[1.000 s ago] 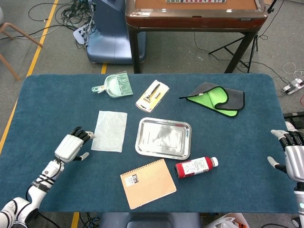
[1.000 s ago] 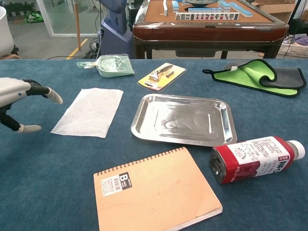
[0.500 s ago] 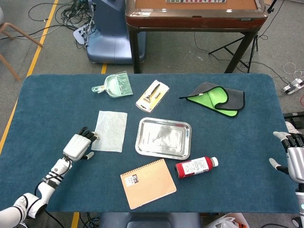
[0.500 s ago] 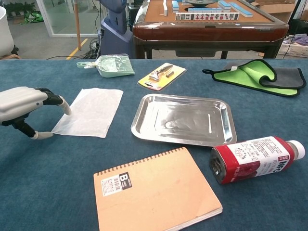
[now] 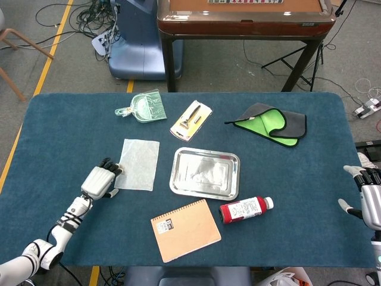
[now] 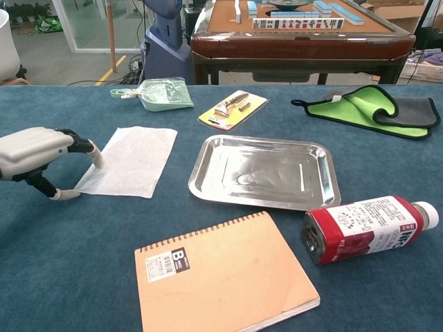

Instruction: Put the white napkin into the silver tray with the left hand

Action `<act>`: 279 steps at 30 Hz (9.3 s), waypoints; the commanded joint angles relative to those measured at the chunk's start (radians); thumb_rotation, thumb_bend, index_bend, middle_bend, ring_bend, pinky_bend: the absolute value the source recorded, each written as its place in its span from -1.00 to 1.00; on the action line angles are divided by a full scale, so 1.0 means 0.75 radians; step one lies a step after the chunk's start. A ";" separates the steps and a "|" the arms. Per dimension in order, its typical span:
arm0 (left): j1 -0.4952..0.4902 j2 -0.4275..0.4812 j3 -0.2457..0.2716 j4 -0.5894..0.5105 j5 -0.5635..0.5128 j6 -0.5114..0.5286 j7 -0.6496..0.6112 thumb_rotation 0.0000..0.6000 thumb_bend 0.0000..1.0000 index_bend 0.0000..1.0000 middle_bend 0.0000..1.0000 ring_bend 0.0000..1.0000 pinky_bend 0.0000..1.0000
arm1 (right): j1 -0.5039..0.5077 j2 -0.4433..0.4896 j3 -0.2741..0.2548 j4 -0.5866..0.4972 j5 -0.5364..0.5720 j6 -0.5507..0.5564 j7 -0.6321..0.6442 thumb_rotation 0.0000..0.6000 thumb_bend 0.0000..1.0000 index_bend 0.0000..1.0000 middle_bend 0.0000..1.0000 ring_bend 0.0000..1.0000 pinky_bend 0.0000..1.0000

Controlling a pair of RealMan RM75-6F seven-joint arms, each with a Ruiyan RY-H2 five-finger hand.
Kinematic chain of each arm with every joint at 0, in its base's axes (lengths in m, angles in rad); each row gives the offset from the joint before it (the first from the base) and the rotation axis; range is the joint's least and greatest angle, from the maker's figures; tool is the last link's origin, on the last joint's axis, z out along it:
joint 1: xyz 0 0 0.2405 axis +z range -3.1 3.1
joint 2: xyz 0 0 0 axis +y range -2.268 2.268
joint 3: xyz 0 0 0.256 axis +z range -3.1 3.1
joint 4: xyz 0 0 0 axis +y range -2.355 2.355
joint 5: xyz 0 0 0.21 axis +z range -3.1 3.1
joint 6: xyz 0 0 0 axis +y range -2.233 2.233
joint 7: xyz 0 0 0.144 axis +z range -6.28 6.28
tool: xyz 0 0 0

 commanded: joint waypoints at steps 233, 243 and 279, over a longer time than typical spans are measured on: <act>-0.593 -0.382 0.118 0.811 0.130 -0.021 -0.145 1.00 -0.56 -0.63 -0.49 -0.57 -0.70 | -0.162 0.015 0.000 -0.035 -0.028 0.165 0.049 1.00 -0.84 -0.52 -0.48 -0.61 -0.62; -0.562 -0.263 0.049 0.487 0.047 -0.070 0.137 1.00 -0.58 -0.85 -0.50 -0.58 -0.70 | -0.154 0.004 -0.002 -0.033 -0.045 0.160 0.055 1.00 -0.84 -0.52 -0.48 -0.61 -0.62; -0.648 0.167 -0.156 -0.536 -0.441 -0.599 0.340 1.00 -0.20 -0.95 1.00 1.00 1.00 | -0.155 -0.001 -0.007 -0.026 -0.046 0.153 0.055 1.00 -0.84 -0.51 -0.48 -0.61 -0.62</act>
